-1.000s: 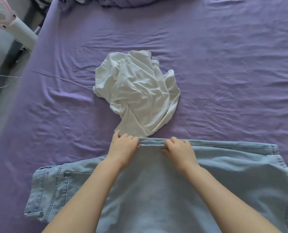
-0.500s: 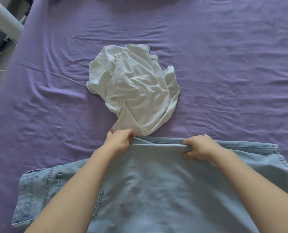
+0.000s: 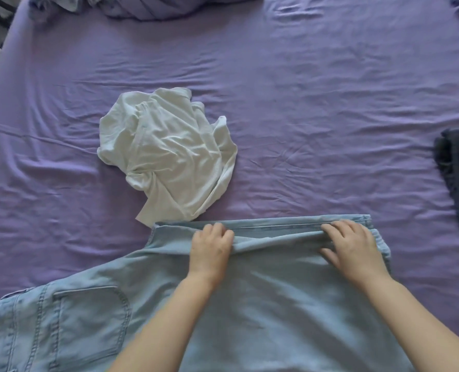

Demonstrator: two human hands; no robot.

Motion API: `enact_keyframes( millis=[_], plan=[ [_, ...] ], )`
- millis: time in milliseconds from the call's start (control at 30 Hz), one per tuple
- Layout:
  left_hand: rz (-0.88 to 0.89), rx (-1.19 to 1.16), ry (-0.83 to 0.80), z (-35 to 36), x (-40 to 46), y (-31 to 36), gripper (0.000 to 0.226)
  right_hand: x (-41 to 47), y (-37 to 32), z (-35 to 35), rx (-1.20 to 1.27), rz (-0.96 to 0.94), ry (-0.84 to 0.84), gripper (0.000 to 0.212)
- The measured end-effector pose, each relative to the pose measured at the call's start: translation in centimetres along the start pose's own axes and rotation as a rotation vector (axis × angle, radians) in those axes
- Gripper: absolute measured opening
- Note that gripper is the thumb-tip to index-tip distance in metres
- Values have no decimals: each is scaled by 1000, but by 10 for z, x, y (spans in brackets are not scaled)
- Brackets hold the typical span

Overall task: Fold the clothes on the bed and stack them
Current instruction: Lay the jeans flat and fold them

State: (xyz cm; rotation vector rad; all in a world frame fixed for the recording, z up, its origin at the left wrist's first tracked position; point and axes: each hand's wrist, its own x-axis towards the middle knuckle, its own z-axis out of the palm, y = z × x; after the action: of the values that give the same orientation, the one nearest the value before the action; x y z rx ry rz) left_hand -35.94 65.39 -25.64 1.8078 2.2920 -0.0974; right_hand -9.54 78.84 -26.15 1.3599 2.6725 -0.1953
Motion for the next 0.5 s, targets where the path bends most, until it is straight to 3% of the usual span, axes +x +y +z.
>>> enact_keyframes(
  millis=[100, 167, 333, 400, 500],
  plan=[
    [48, -119, -97, 8, 8, 45, 38, -20, 24, 5, 21, 155, 48, 48],
    [47, -190, -131, 6, 10, 70, 32, -32, 32, 6, 85, 271, 113, 38],
    [-113, -251, -187, 7, 19, 96, 28, -48, 40, 2, 472, 557, 230, 24],
    [-105, -197, -193, 8, 24, 95, 34, -46, 42, -3, 727, 606, 154, 32],
    [-131, -148, -259, 6, 33, 97, 18, -40, 45, -8, 928, 642, 108, 48]
  ],
)
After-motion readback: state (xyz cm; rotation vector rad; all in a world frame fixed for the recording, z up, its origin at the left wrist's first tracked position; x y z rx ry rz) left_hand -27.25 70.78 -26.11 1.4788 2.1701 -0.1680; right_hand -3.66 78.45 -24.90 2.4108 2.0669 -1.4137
